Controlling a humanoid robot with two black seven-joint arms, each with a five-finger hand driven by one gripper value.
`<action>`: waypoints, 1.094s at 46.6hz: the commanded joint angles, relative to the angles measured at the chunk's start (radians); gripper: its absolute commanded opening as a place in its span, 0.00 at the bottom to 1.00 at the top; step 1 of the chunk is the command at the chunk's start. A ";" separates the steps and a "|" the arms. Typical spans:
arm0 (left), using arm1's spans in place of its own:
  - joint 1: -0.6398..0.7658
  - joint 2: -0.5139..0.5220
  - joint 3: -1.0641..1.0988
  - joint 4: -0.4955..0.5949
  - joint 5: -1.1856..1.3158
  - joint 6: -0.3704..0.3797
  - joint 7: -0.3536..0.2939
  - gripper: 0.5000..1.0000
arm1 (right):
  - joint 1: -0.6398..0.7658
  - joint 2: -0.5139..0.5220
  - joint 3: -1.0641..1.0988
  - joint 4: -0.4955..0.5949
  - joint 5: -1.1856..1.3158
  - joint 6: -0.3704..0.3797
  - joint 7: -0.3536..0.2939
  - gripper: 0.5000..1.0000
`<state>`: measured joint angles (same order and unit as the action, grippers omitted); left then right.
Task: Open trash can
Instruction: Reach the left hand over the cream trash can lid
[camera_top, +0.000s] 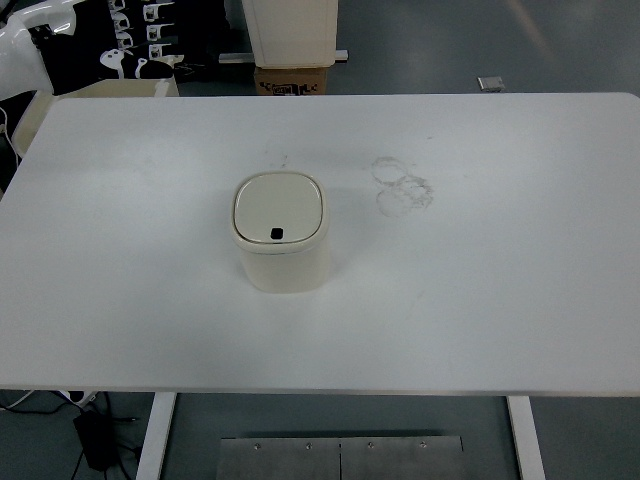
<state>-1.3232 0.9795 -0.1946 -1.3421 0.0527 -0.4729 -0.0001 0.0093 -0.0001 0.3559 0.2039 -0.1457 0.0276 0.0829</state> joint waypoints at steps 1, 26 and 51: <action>-0.033 0.024 0.021 -0.038 0.032 -0.026 0.072 1.00 | 0.000 0.000 0.000 0.000 0.000 0.000 0.000 0.99; -0.231 0.028 0.158 -0.175 0.360 -0.138 0.180 1.00 | 0.000 0.000 0.000 0.000 0.000 0.000 0.000 0.99; -0.294 -0.156 0.264 -0.177 0.418 -0.138 0.299 1.00 | 0.000 0.000 0.000 0.000 0.000 0.000 0.000 0.99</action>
<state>-1.6164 0.8361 0.0677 -1.5186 0.4709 -0.6111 0.2899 0.0093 0.0000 0.3558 0.2041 -0.1458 0.0274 0.0828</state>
